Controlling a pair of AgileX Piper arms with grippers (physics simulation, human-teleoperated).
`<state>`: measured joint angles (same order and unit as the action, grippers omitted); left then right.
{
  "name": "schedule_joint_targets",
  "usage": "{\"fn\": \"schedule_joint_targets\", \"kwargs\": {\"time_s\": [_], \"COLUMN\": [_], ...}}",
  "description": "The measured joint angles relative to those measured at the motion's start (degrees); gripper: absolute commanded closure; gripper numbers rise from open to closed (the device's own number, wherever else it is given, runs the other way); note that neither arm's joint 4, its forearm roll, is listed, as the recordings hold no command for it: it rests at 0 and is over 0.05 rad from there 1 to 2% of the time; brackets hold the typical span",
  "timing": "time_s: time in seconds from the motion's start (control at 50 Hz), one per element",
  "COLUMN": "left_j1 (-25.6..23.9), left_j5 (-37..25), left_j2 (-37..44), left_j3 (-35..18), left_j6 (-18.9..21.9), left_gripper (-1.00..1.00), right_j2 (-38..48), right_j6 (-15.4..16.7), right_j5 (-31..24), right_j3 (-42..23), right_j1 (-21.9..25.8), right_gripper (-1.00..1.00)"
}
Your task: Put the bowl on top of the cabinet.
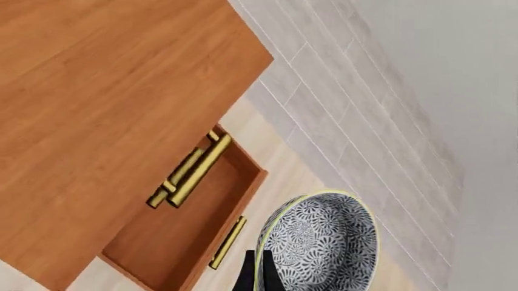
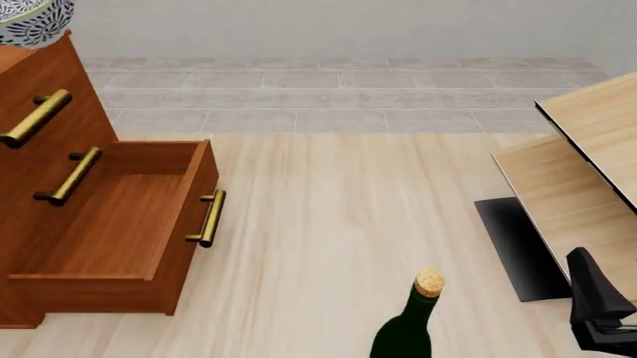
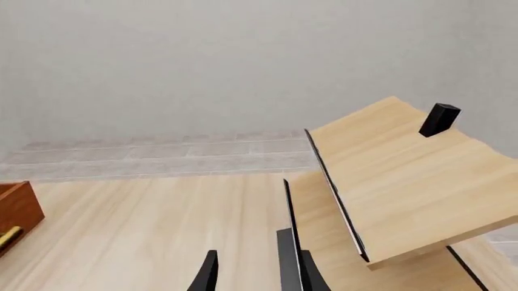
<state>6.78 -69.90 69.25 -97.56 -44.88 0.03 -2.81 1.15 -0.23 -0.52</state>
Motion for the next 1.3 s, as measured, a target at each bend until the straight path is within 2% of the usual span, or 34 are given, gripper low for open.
{"fn": "schedule_joint_targets", "kwargs": {"time_s": [0.52,0.66,0.98,1.3], "left_j1": [8.7,12.7,24.9,29.9], "left_j5": [0.0,0.0,0.0,0.0], "left_j2": [0.8,1.5,3.8,5.7], "left_j3": [-3.2,-4.2,-5.4,-3.9], "left_j6": [-4.4,-5.4,-7.1,-9.9], "left_gripper": [1.00,1.00,1.00,1.00], "right_j2": [0.0,0.0,0.0,0.0], "right_j6": [-0.3,-0.4,-0.4,0.0], "right_j5": [0.1,0.3,0.1,-0.4], "right_j3": [-0.1,-0.1,-0.1,-0.1], "right_j1": [-0.2,-0.2,0.0,0.1], "right_gripper": [-1.00,-1.00,-1.00,-1.00]}}
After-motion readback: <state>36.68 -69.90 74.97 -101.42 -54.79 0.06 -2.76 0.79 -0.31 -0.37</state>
